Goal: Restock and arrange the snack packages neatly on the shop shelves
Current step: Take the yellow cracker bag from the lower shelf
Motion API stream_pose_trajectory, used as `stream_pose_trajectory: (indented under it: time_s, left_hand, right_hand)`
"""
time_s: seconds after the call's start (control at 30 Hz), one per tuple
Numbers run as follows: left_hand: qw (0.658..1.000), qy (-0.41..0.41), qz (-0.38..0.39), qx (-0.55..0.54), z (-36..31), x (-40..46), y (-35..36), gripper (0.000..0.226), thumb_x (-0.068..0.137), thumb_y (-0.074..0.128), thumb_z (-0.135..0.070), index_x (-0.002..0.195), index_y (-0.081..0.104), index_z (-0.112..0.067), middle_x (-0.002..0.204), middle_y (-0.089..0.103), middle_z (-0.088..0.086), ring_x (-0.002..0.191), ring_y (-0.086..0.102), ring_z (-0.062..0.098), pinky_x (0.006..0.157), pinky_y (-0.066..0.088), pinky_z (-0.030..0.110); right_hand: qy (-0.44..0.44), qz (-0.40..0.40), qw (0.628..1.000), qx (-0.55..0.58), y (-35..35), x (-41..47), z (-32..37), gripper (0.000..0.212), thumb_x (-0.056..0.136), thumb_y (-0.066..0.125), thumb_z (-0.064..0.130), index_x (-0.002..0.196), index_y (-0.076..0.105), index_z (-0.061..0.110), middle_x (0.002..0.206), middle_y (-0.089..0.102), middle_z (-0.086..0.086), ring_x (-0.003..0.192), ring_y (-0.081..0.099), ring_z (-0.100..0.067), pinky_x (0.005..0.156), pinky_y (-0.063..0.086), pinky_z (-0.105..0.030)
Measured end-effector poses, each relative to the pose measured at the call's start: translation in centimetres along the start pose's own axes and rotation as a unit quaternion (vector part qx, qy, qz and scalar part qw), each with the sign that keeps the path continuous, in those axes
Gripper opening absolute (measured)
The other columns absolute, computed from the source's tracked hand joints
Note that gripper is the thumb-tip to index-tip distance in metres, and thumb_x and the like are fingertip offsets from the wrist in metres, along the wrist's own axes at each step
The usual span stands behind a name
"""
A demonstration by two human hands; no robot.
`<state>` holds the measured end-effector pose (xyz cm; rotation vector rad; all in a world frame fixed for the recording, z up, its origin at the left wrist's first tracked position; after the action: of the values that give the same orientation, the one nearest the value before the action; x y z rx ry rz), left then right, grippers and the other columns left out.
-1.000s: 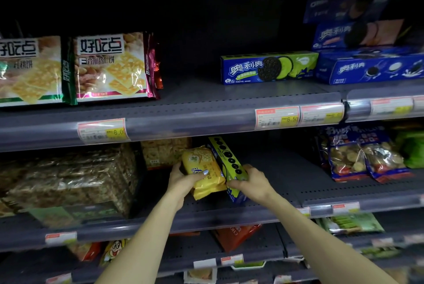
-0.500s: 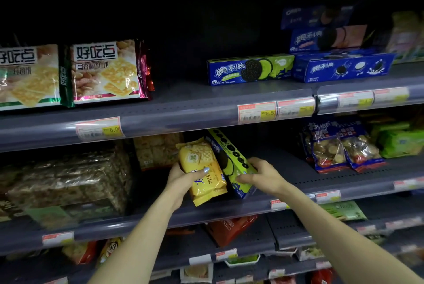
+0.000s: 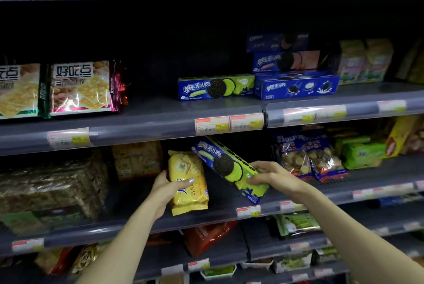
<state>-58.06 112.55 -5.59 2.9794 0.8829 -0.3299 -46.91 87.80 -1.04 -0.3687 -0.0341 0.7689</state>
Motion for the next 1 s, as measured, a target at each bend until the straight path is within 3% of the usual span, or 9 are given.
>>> stream_pose_trajectory:
  time_s: [0.13, 0.23, 0.43, 0.53, 0.63, 0.77, 1.0]
  left_hand:
    - [1.000, -0.001, 0.011, 0.009, 0.3, -0.7, 2.0, 0.060, 0.069, 0.083, -0.010, 0.122, 0.054, -0.012, 0.105, 0.071, 0.010, 0.092, 0.069, 0.025, 0.073, 0.055, 0.035]
    - [1.000, -0.003, 0.016, 0.012, 0.6, -1.3, 2.8, 0.064, 0.067, 0.085, -0.012, 0.123, 0.054, -0.013, 0.105, 0.071, 0.009, 0.093, 0.069, 0.025, 0.073, 0.055, 0.035]
    - [1.000, -0.006, 0.027, 0.014, 0.3, -2.2, 3.3, 0.064, 0.067, 0.085, -0.013, 0.122, 0.053, -0.012, 0.104, 0.072, 0.007, 0.091, 0.070, 0.023, 0.068, 0.055, 0.032]
    - [0.997, -0.007, 0.064, 0.034, -0.5, -2.7, 3.6, 0.066, 0.062, 0.087, -0.018, 0.120, 0.058, -0.014, 0.101, 0.075, 0.006, 0.091, 0.072, 0.024, 0.077, 0.057, 0.038]
    - [0.990, -0.004, 0.117, 0.079, -2.0, -3.7, 3.8, 0.062, 0.064, 0.086, -0.017, 0.120, 0.059, -0.016, 0.102, 0.075, 0.005, 0.093, 0.072, 0.024, 0.086, 0.056, 0.044]
    - [0.974, 0.011, 0.178, 0.140, -4.9, -5.7, 3.9, 0.068, 0.060, 0.089, -0.021, 0.120, 0.059, -0.017, 0.106, 0.074, 0.007, 0.097, 0.071, 0.027, 0.091, 0.054, 0.046]
    - [0.929, 0.086, 0.244, 0.263, -12.3, -9.5, 3.6, 0.053, 0.071, 0.083, -0.011, 0.119, 0.062, -0.021, 0.112, 0.072, 0.002, 0.103, 0.068, 0.023, 0.090, 0.055, 0.044]
  right_hand:
    - [-0.015, 0.051, 0.998, -0.022, -1.0, -2.2, 1.2, 0.039, 0.070, 0.070, 0.025, 0.107, 0.069, 0.014, 0.101, 0.073, -0.004, 0.094, 0.066, -0.014, 0.085, 0.046, -0.025]
    - [-0.023, 0.069, 0.997, -0.034, -1.9, -3.2, 2.3, 0.046, 0.070, 0.070, 0.028, 0.114, 0.066, 0.015, 0.108, 0.071, -0.008, 0.099, 0.066, -0.015, 0.092, 0.046, -0.029]
    - [-0.063, 0.126, 0.990, -0.030, -2.4, -5.0, 6.5, 0.044, 0.074, 0.068, 0.021, 0.116, 0.064, 0.008, 0.113, 0.066, -0.023, 0.095, 0.063, -0.029, 0.086, 0.046, -0.037]
    - [-0.081, 0.146, 0.984, -0.054, -2.4, -5.3, 8.6, 0.047, 0.075, 0.068, 0.024, 0.120, 0.062, 0.010, 0.116, 0.065, -0.023, 0.098, 0.062, -0.035, 0.090, 0.045, -0.042]
    - [-0.093, 0.143, 0.983, -0.064, -3.0, -5.2, 10.6, 0.046, 0.076, 0.066, 0.023, 0.120, 0.062, 0.012, 0.115, 0.066, -0.020, 0.101, 0.063, -0.035, 0.089, 0.047, -0.037]
    - [-0.118, 0.126, 0.983, -0.066, -3.9, -4.5, 13.3, 0.058, 0.066, 0.072, 0.036, 0.120, 0.063, 0.018, 0.119, 0.067, -0.013, 0.112, 0.059, -0.036, 0.105, 0.037, -0.049]
    - [-0.156, 0.100, 0.981, -0.062, -5.7, -2.6, 18.0, 0.066, 0.060, 0.073, 0.035, 0.122, 0.061, 0.016, 0.117, 0.067, -0.016, 0.102, 0.063, -0.027, 0.095, 0.046, -0.036]
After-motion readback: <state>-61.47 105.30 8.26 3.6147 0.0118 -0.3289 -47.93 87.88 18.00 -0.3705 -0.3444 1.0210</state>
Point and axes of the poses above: each hand's wrist, its own x-axis towards the middle knuckle, its own y-axis out of the palm, z = x × y, the point moved 10 cm from there along x, towards the middle knuckle
